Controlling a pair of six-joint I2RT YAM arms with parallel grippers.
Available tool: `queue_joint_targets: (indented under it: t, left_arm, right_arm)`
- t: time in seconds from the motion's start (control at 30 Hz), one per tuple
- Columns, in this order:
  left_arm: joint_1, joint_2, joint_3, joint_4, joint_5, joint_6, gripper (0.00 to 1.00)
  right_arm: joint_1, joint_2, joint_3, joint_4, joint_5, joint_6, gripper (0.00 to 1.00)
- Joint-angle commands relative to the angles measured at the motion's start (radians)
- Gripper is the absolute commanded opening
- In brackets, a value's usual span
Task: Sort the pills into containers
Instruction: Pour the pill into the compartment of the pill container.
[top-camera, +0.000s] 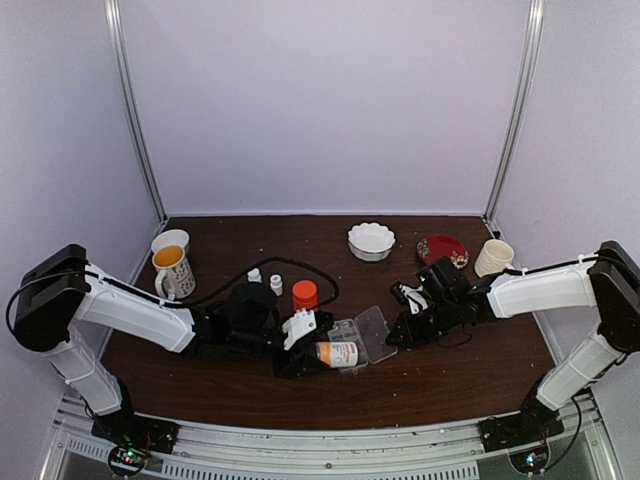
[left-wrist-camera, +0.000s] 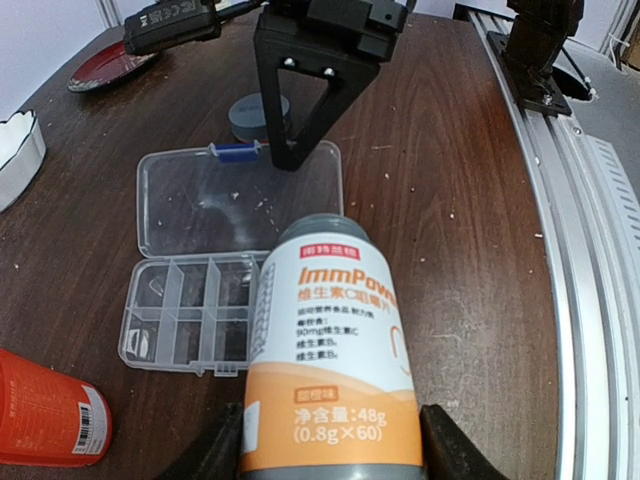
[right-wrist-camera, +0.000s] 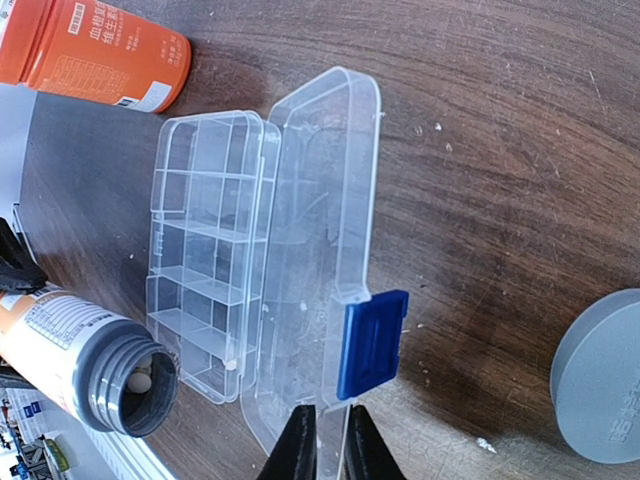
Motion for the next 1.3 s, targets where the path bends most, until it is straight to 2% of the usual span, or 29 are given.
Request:
queue_joint_targets:
  t: [0.0,0.13,0.23,0.4,0.53,0.67,0.8,0.93,1.03,1.1,1.27]
  left_arm:
    - [-0.006,-0.013,0.034,0.0,0.003,-0.01,0.0]
    - [-0.008,-0.016,0.003,0.052,-0.008,-0.008,0.0]
    - [-0.01,-0.014,0.043,-0.015,0.005,-0.004,0.0]
    - [-0.012,-0.025,-0.01,0.059,-0.024,-0.01,0.0]
    - [-0.017,-0.012,0.034,0.0,0.0,-0.017,0.0]
    - [-0.023,-0.01,0.001,0.06,-0.027,-0.014,0.0]
    - [-0.025,-0.007,0.054,-0.021,-0.011,-0.005,0.0]
    - [-0.029,-0.022,-0.001,0.062,-0.037,-0.007,0.0]
    - [-0.029,0.025,0.048,-0.028,-0.034,0.007,0.0]
    - [-0.031,0.001,0.066,-0.051,-0.021,-0.003,0.0]
    - [-0.034,0.003,0.024,0.009,-0.05,0.007,0.0]
  right_arm:
    - [0.008,0.007,0.027,-0.021,0.026,-0.011,0.1]
    - [0.008,0.007,0.027,-0.016,0.027,-0.008,0.1]
    - [0.008,0.011,0.028,-0.017,0.025,-0.007,0.1]
    - [0.008,0.006,0.026,-0.021,0.027,-0.009,0.1]
    - [0.008,0.002,0.027,-0.025,0.029,-0.011,0.1]
    - [0.008,0.002,0.022,-0.024,0.028,-0.009,0.1]
    - [0.008,0.007,0.025,-0.024,0.027,-0.012,0.1]
    - [0.008,0.006,0.028,-0.024,0.028,-0.012,0.1]
    - [0.008,0.006,0.029,-0.024,0.027,-0.012,0.1]
    - [0.008,0.007,0.029,-0.026,0.028,-0.014,0.1]
    - [0.008,0.005,0.023,-0.023,0.028,-0.013,0.1]
